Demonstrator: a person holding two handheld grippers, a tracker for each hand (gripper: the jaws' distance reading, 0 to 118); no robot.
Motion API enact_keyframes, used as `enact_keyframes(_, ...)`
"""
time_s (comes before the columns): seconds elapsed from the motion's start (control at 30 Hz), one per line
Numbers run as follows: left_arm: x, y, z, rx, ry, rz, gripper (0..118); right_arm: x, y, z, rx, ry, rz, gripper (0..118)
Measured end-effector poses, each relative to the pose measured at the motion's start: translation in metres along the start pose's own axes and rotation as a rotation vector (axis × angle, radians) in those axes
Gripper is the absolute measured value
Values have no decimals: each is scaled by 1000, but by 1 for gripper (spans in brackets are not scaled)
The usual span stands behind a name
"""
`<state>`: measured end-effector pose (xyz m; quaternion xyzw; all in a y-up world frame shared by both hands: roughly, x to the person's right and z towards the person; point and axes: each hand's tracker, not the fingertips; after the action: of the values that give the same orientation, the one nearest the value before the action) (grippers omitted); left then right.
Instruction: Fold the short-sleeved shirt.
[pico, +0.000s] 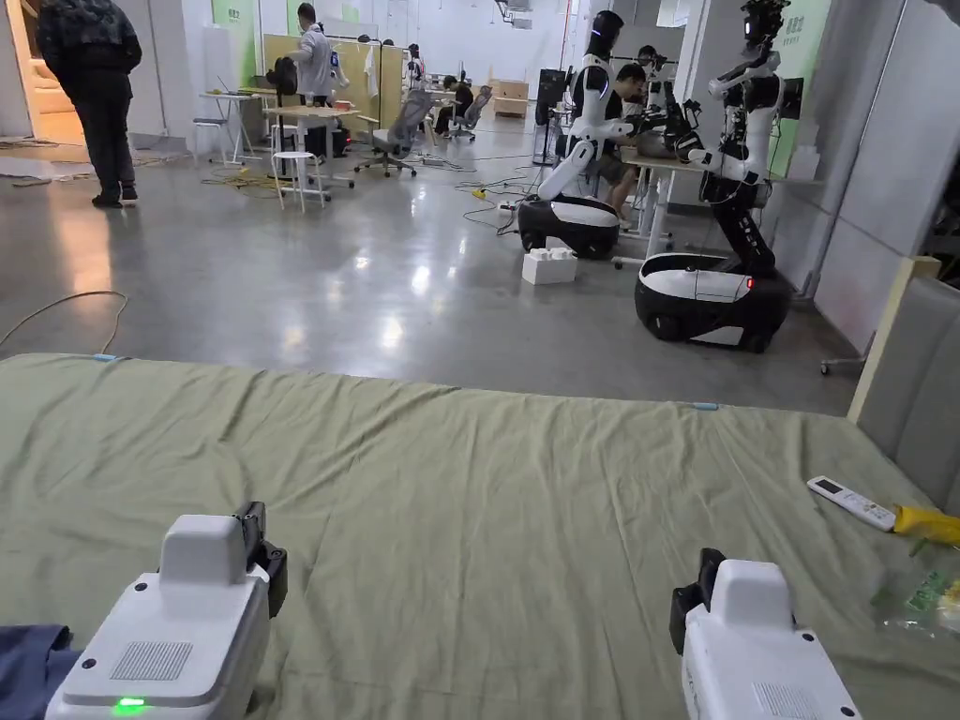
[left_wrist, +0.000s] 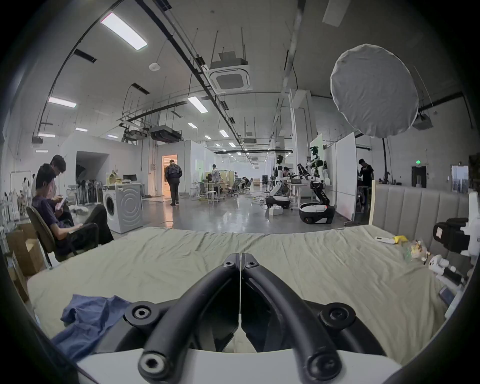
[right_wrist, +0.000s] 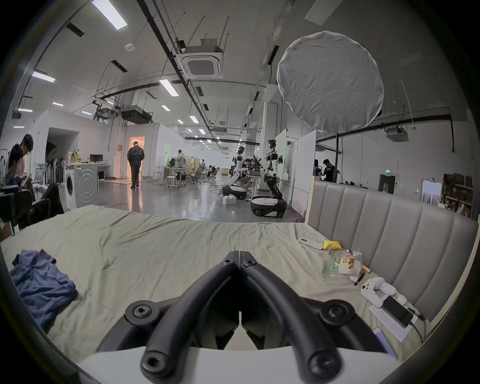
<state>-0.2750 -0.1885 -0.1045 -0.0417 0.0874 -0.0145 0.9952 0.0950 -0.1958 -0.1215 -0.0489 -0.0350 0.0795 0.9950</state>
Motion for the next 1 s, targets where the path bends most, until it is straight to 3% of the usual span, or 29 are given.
enact_keyframes(0.07,-8,1,-2,-5,-2,81,1,7,1,0,-18,-6,-127,0)
enact_keyframes(0.17,-23,0,-4,-18,-28,310,1,17,5,2,-21,-29,-293,0)
enact_keyframes(0.23,-32,-1,-4,-1,-61,489,1,27,5,5,-35,-24,-516,0)
enact_keyframes(0.33,-33,0,-6,-1,-72,537,1,33,5,6,-33,-40,-615,0)
enact_keyframes(0.4,-20,3,-4,-48,-76,407,1,26,9,4,-25,-17,-442,0)
enact_keyframes(0.43,-2,6,-1,-48,-77,105,1,18,12,2,-19,10,-245,0)
enact_keyframes(0.47,11,7,1,-61,-61,-107,1,5,14,-1,-22,25,-14,0)
enact_keyframes(0.5,22,3,0,-66,-50,-259,1,-2,14,-1,2,24,148,0)
enact_keyframes(0.53,30,-1,2,-54,-49,-504,1,-15,16,2,110,32,433,0)
enact_keyframes(0.63,38,-16,2,-58,-40,-751,1,-29,1,-1,101,38,769,0)
enact_keyframes(0.73,38,-24,1,-27,9,-916,1,-33,-7,0,162,45,1011,0)
enact_keyframes(0.8,35,-28,1,-9,5,-969,1,-32,-11,0,156,56,1070,0)
enact_keyframes(0.87,31,-24,2,-20,-6,-851,1,-27,-11,0,144,60,1016,0)
enact_keyframes(0.97,23,-10,-2,-59,-19,-611,1,-21,-1,0,95,81,777,0)
enact_keyframes(1.0,18,-3,-2,-73,-29,-491,1,-17,3,0,76,84,649,0)
